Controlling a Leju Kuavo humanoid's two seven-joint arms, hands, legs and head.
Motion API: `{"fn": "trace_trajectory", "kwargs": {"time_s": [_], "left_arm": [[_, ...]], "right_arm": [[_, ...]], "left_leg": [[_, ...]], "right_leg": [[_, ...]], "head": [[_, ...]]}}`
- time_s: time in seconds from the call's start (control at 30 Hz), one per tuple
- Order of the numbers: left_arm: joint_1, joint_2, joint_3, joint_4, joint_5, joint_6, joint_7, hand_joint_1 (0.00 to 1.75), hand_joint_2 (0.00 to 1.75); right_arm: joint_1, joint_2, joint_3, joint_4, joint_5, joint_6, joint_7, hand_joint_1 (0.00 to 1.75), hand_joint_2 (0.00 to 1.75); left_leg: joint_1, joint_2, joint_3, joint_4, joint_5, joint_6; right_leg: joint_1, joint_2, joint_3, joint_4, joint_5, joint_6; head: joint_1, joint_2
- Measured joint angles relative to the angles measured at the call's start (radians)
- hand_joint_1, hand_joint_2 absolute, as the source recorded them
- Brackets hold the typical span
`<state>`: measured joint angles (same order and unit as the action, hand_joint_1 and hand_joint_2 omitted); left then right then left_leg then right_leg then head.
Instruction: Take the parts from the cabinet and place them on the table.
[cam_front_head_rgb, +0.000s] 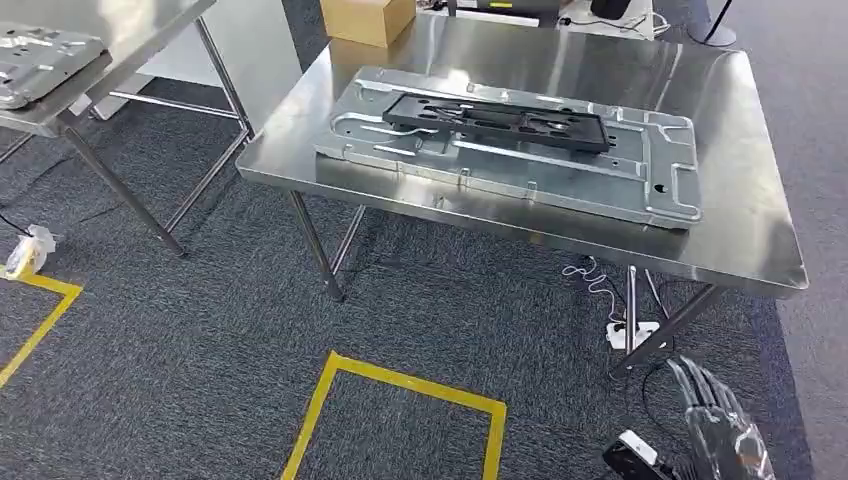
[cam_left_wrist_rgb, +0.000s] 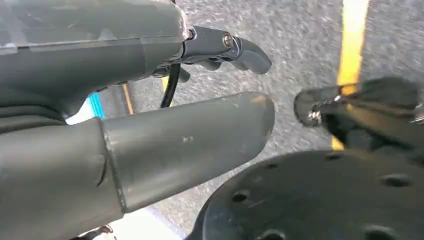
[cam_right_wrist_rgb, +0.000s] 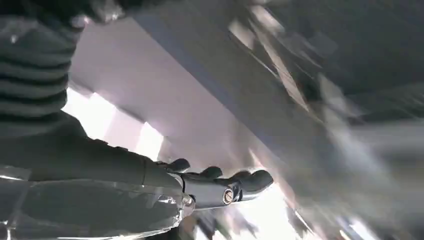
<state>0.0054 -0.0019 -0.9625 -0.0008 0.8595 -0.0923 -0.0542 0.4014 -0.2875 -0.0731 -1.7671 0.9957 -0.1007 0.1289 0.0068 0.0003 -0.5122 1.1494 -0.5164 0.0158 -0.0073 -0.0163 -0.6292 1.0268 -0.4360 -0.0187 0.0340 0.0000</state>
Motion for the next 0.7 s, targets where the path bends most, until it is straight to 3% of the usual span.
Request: {"fn": "trace_trajectory", "kwargs": {"time_s": [0.03, 0.07, 0.1, 0.17, 0.2, 0.23, 0.27, 0.3, 0.33, 0.37, 0.4, 0.43, 0.47, 0.5, 0.53, 0.57, 0.6, 0.67, 0.7], "left_arm": [[-0.002, 0.008, -0.001, 0.000, 0.000, -0.006, 0.000, 0.00, 0.00], [-0.003, 0.008, -0.004, 0.000, 0.000, -0.010, 0.000, 0.00, 0.00], [-0.004, 0.010, -0.005, 0.000, 0.000, -0.014, 0.000, 0.00, 0.00], [-0.002, 0.013, -0.005, 0.000, 0.001, -0.020, -0.001, 0.00, 0.00], [-0.002, 0.012, -0.006, 0.000, 0.001, -0.023, -0.002, 0.00, 0.00], [-0.005, 0.012, -0.007, 0.000, 0.000, -0.027, -0.010, 0.00, 0.00], [-0.004, 0.013, -0.010, 0.000, -0.002, -0.034, -0.022, 0.00, 0.00], [-0.004, 0.014, -0.014, 0.000, -0.005, -0.040, -0.027, 0.00, 0.00], [-0.003, 0.015, -0.015, 0.000, -0.009, -0.042, -0.030, 0.00, 0.00], [-0.003, 0.016, -0.015, 0.000, -0.011, -0.043, -0.031, 0.00, 0.00], [-0.003, 0.016, -0.016, 0.000, -0.011, -0.044, -0.032, 0.00, 0.00], [-0.003, 0.016, -0.018, 0.000, -0.012, -0.046, -0.032, 0.00, 0.00], [-0.003, 0.016, -0.019, 0.000, -0.012, -0.048, -0.032, 0.00, 0.00], [-0.004, 0.016, -0.021, 0.000, -0.012, -0.051, -0.032, 0.00, 1.75], [-0.008, 0.016, -0.021, 0.000, -0.012, -0.052, -0.032, 0.00, 1.75], [-0.008, 0.018, -0.022, 0.000, -0.016, -0.052, -0.030, 0.00, 1.75], [-0.009, 0.018, -0.023, 0.000, -0.022, -0.051, -0.022, 0.00, 1.75], [-0.016, 0.021, -0.032, 0.000, -0.053, -0.035, -0.003, 0.00, 1.75], [-0.015, 0.023, -0.039, 0.000, -0.123, -0.007, 0.016, 0.00, 1.75]], "right_arm": [[-0.009, 0.041, -0.065, 0.095, 0.021, -0.006, -0.059, 0.00, 1.75], [-0.019, 0.080, -0.139, 0.195, 0.051, -0.019, -0.126, 0.00, 1.75], [-0.024, 0.113, -0.211, 0.278, 0.078, -0.032, -0.177, 0.00, 1.75], [-0.037, 0.161, -0.314, 0.381, 0.123, -0.027, -0.231, 0.00, 1.75], [-0.042, 0.185, -0.359, 0.415, 0.150, -0.008, -0.239, 0.00, 1.75], [-0.051, 0.209, -0.399, 0.443, 0.157, 0.038, -0.215, 0.00, 1.75], [-0.074, 0.236, -0.458, 0.484, 0.172, 0.122, -0.157, 0.00, 1.75], [-0.101, 0.258, -0.530, 0.559, 0.202, 0.181, -0.121, 0.00, 1.75], [-0.120, 0.273, -0.599, 0.641, 0.240, 0.173, -0.139, 0.00, 1.75], [-0.135, 0.282, -0.649, 0.703, 0.265, 0.153, -0.158, 0.00, 1.75], [-0.146, 0.292, -0.699, 0.771, 0.281, 0.139, -0.171, 0.00, 1.75], [-0.157, 0.297, -0.732, 0.812, 0.289, 0.132, -0.176, 0.00, 1.75], [-0.168, 0.301, -0.764, 0.849, 0.297, 0.129, -0.181, 0.00, 1.75], [-0.180, 0.303, -0.791, 0.879, 0.307, 0.130, -0.183, 0.00, 1.75], [-0.194, 0.308, -0.815, 0.908, 0.319, 0.141, -0.179, 0.00, 1.75], [-0.208, 0.311, -0.833, 0.927, 0.329, 0.168, -0.162, 0.00, 1.75], [-0.222, 0.318, -0.859, 0.950, 0.331, 0.209, -0.138, 0.00, 1.75], [-0.249, 0.331, -0.924, 1.003, 0.308, 0.264, -0.090, 0.00, 1.75], [-0.255, 0.340, -0.961, 1.032, 0.239, 0.244, -0.081, 0.00, 1.75]], "left_leg": [[-0.005, -0.002, 0.077, -0.101, -0.028, 0.012], [-0.011, -0.003, 0.130, -0.194, -0.054, 0.016], [-0.015, -0.004, 0.126, -0.201, -0.061, 0.016], [-0.021, -0.005, 0.116, -0.205, -0.040, 0.029], [-0.010, -0.002, 0.111, -0.226, -0.019, 0.037], [-0.012, 0.007, 0.099, -0.229, -0.010, 0.045], [-0.013, 0.009, 0.083, -0.230, 0.004, 0.056], [-0.013, 0.013, 0.068, -0.230, 0.017, 0.053], [-0.013, 0.013, 0.054, -0.229, 0.029, 0.054], [-0.013, 0.013, 0.037, -0.225, 0.040, 0.053], [-0.013, 0.013, 0.019, -0.218, 0.048, 0.049], [-0.012, 0.013, 0.001, -0.210, 0.055, 0.046], [-0.010, 0.015, -0.016, -0.197, 0.059, 0.040], [-0.007, 0.019, -0.033, -0.182, 0.061, 0.036], [-0.008, 0.021, -0.043, -0.162, 0.062, 0.029], [-0.010, 0.022, -0.065, -0.142, 0.058, 0.021], [-0.012, 0.024, -0.067, -0.130, 0.059, 0.015], [-0.008, 0.024, -0.068, -0.132, 0.066, 0.002], [-0.006, 0.024, -0.075, -0.128, 0.070, -0.005]], "right_leg": [[0.001, 0.000, -0.001, 0.000, 0.010, 0.003], [0.003, 0.001, -0.005, 0.002, 0.019, 0.010], [-0.001, -0.004, -0.005, -0.001, 0.029, 0.018], [-0.008, -0.007, -0.004, -0.014, 0.055, 0.031], [-0.005, -0.002, -0.013, -0.013, 0.056, 0.036], [-0.006, 0.006, -0.023, 0.003, 0.015, 0.038], [-0.007, 0.010, -0.036, 0.049, -0.056, 0.038], [-0.008, 0.011, -0.047, 0.110, -0.121, 0.041], [-0.010, 0.011, -0.057, 0.180, -0.164, 0.044], [-0.010, 0.011, -0.065, 0.244, -0.168, 0.047], [-0.012, 0.012, -0.065, 0.282, -0.136, 0.049], [-0.015, 0.012, -0.049, 0.280, -0.093, 0.053], [-0.019, 0.011, -0.009, 0.237, -0.054, 0.057], [-0.023, 0.011, 0.054, 0.156, -0.042, 0.061], [-0.029, 0.011, 0.127, 0.058, -0.070, 0.064], [-0.019, 0.014, 0.167, -0.015, -0.108, 0.061], [-0.018, 0.017, 0.160, -0.022, -0.125, 0.044], [-0.015, 0.015, 0.155, -0.017, -0.124, 0.032], [-0.018, 0.012, 0.152, -0.020, -0.116, 0.019]], "head": [[0.000, 0.000], [0.000, 0.000], [0.002, 0.000], [0.000, 0.000], [0.002, 0.000], [0.001, 0.000], [0.001, 0.000], [0.002, 0.000], [0.002, 0.000], [0.001, 0.000], [0.002, 0.000], [0.002, 0.000], [0.002, 0.000], [0.002, 0.000], [0.002, 0.000], [0.003, 0.000], [-0.001, 0.000], [0.000, 0.000], [0.002, 0.000]]}}
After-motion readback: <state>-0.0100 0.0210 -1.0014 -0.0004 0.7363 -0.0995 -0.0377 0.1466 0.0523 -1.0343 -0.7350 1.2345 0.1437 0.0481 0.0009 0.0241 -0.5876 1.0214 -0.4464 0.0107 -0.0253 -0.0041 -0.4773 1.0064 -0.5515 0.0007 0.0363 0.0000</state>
